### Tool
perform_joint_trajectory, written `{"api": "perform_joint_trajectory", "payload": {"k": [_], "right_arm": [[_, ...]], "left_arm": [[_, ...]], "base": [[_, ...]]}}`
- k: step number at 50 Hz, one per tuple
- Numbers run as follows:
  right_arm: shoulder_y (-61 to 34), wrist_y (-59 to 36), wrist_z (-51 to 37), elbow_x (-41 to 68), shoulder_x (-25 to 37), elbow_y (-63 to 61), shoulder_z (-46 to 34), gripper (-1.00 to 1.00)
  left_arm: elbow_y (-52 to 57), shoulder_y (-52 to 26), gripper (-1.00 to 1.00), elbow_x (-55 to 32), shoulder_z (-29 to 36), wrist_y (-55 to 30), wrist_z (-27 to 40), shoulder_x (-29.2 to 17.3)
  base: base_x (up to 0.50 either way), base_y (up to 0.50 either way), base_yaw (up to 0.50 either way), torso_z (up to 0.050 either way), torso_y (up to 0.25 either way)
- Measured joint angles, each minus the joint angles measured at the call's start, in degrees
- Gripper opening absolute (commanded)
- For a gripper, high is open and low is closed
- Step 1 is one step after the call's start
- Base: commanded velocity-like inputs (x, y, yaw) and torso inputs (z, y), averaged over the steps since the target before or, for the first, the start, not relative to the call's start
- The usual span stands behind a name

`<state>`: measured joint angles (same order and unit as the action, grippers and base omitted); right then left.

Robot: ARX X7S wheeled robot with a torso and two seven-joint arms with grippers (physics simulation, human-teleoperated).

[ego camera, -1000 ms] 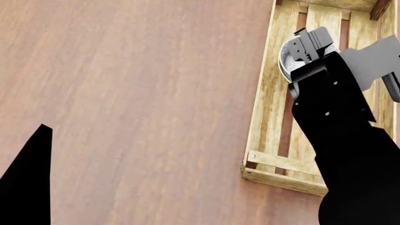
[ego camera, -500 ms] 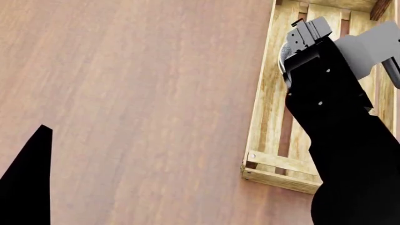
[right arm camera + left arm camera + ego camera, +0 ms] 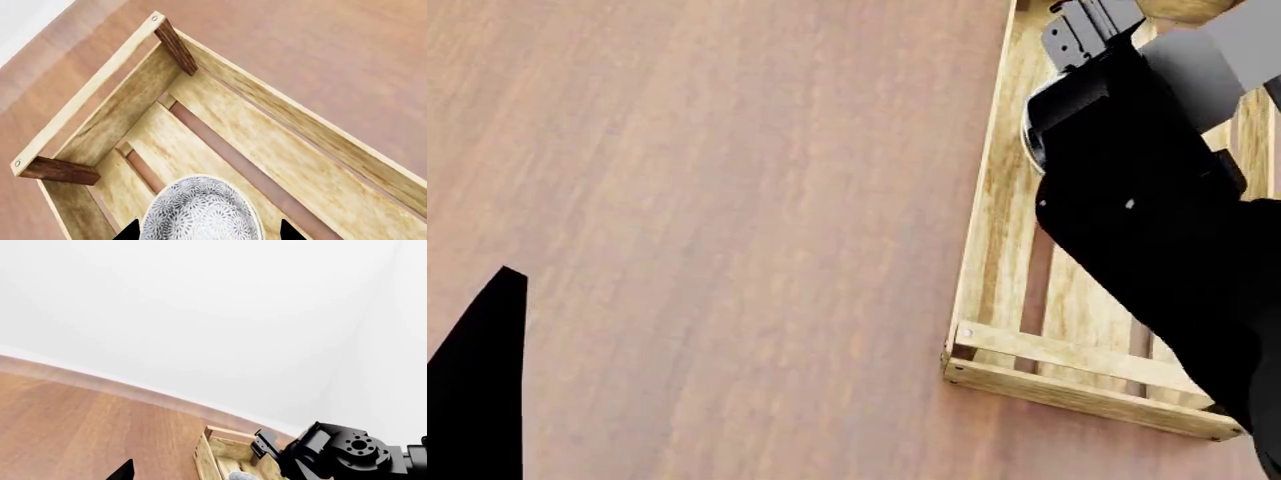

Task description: Stack the right bowl on the left bowl and place them in the tray.

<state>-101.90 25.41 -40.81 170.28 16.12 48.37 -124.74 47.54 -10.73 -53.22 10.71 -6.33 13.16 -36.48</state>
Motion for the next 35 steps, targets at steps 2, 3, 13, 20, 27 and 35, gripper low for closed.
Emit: {"api": "perform_joint_trajectory", "payload": {"k": [2,3,13,20,27,35], "right_arm": [[-1.15,2.29,-0.23,-0.91,1.22,-4.08,-0.09,1.0],[-1.68,3.39,-0.35,-1.36,1.8,-6.04,-0.14,1.0],[-6.91,14.9,-1.06,-8.17,7.78,-26.47,-2.09,1.0],[-9.0,24.0,-1.58,-20.62,12.2,-39.98,-4.38,1.0],[-4.66,29.2,-6.36,-40.9,17.61,-48.73,-1.96,1.0],[2.92,31.03,-15.52,-68.87,22.52,-54.61,2.38,1.0]], "left_arm": [[0.21,-0.01,1.0,-0.07,-0.01,0.0,0.09,-0.06],[0.3,-0.01,1.0,-0.1,-0.01,-0.01,0.14,-0.09],[1.13,-0.03,1.0,-0.07,0.28,-0.17,0.5,-0.25],[1.58,0.05,1.0,0.24,0.83,-0.38,0.59,-0.21],[1.83,0.24,1.0,0.7,1.41,-0.53,0.59,-0.1],[1.57,0.41,1.0,1.59,2.26,-0.67,0.35,0.25]], "base": [[0.0,0.0,0.0,0.0,0.0],[0.0,0.0,0.0,0.0,0.0],[0.0,0.0,0.0,0.0,0.0],[0.0,0.0,0.0,0.0,0.0],[0.0,0.0,0.0,0.0,0.0],[0.0,0.0,0.0,0.0,0.0]]}}
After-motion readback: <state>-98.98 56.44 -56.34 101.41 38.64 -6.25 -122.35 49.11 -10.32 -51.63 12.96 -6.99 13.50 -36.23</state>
